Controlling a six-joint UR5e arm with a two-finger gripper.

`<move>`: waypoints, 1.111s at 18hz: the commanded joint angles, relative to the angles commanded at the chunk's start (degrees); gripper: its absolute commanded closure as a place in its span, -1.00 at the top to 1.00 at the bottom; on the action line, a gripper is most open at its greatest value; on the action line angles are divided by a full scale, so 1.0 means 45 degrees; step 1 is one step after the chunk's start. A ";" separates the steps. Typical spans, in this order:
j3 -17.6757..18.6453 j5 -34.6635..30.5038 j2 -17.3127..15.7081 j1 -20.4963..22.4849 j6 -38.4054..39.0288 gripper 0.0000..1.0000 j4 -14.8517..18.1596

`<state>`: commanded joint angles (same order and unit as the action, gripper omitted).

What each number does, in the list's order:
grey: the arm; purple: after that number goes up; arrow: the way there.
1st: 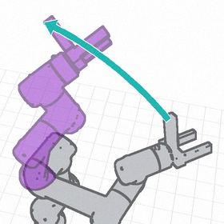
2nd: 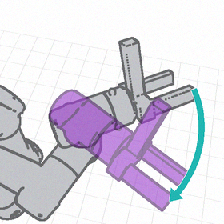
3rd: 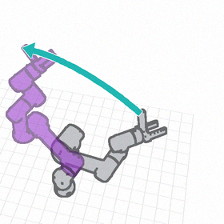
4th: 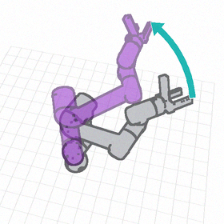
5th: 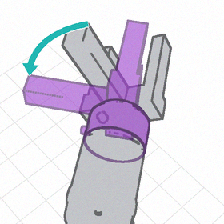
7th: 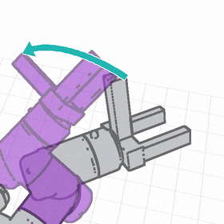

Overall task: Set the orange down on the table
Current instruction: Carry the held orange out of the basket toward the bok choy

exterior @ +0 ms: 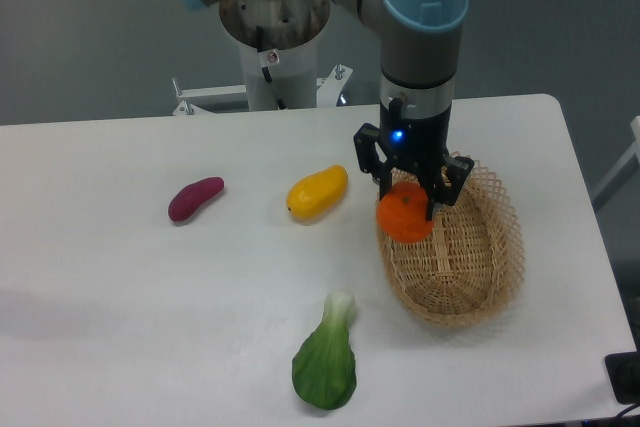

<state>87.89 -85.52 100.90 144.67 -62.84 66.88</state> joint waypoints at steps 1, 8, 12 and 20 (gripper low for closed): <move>0.0116 0.0019 -0.0039 -0.0019 0.0097 0.31 -0.0039; 0.0273 -0.0020 -0.0215 -0.1131 0.1657 0.31 -0.0039; 0.0507 0.0000 -0.0020 -0.1990 0.3589 0.31 -0.0524; 0.1192 -0.0098 0.1423 -0.4177 0.7107 0.31 -0.2559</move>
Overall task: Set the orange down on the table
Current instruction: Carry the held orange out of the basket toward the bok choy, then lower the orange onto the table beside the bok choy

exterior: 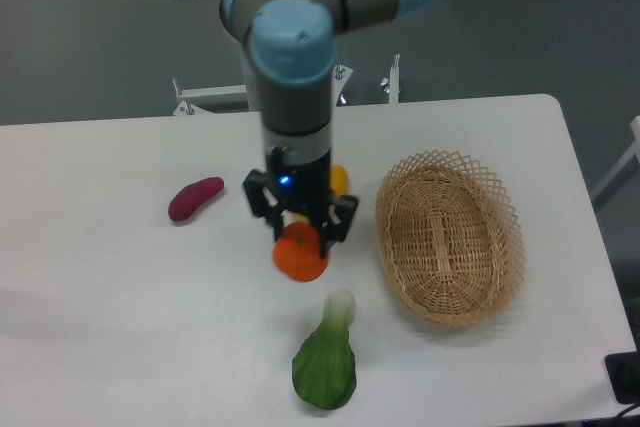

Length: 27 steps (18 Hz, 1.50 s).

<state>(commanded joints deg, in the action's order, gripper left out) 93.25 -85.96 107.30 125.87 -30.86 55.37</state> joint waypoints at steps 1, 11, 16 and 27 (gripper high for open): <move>0.0019 -0.0038 0.0273 -0.0312 0.0022 0.31 -0.0019; -0.0020 0.0020 0.1838 -0.1253 0.0529 0.36 -0.0176; -0.0020 -0.0078 0.2404 -0.1428 0.0490 0.36 -0.0351; 0.0156 -0.0467 0.2952 -0.1624 0.0940 0.42 -0.1055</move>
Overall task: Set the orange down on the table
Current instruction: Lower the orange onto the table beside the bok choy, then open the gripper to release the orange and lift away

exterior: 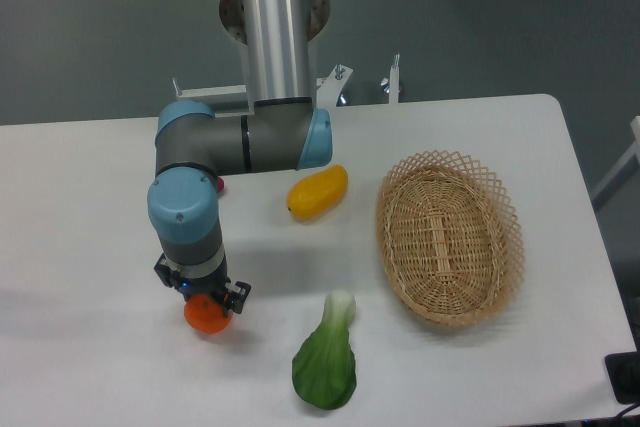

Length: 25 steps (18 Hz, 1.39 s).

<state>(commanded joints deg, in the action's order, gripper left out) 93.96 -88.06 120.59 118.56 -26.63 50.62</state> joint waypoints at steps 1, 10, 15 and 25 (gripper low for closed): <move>-0.0019 -0.0040 0.0000 0.0000 0.0000 0.43 0.0000; -0.0215 -0.0821 -0.0350 0.0000 -0.0078 1.00 -0.0039; -0.1462 -0.0860 -0.0547 0.0175 -0.0681 1.00 0.0116; -0.1680 -0.0860 -0.1523 0.1542 -0.3317 1.00 0.0761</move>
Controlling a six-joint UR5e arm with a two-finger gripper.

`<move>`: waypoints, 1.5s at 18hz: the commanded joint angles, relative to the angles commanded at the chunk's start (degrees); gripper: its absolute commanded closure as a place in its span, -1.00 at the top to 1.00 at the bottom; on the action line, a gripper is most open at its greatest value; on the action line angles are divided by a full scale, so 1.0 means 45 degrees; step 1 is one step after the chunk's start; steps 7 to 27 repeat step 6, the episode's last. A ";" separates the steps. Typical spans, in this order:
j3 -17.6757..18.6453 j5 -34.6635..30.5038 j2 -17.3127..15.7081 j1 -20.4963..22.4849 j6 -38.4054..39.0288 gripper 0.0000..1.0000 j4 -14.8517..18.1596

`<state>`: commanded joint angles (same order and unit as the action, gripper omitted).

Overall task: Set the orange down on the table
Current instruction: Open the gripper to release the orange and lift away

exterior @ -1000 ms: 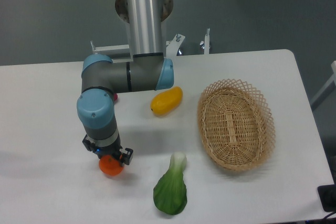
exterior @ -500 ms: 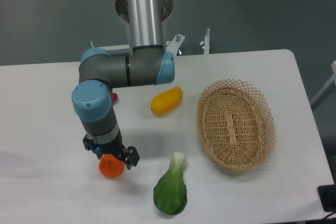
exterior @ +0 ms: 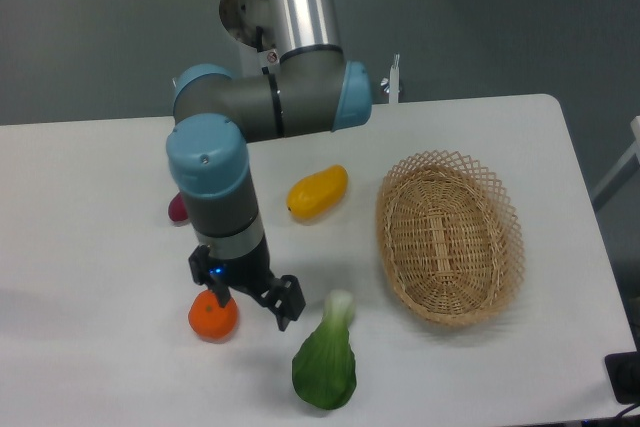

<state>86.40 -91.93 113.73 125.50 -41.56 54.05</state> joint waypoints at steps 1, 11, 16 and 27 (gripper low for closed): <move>-0.0019 0.0000 -0.0020 0.0079 -0.0119 1.00 0.0098; -0.0019 0.0020 -0.0117 0.0314 -0.0159 1.00 0.0099; -0.0019 0.0020 -0.0117 0.0314 -0.0159 1.00 0.0099; -0.0019 0.0020 -0.0117 0.0314 -0.0159 1.00 0.0099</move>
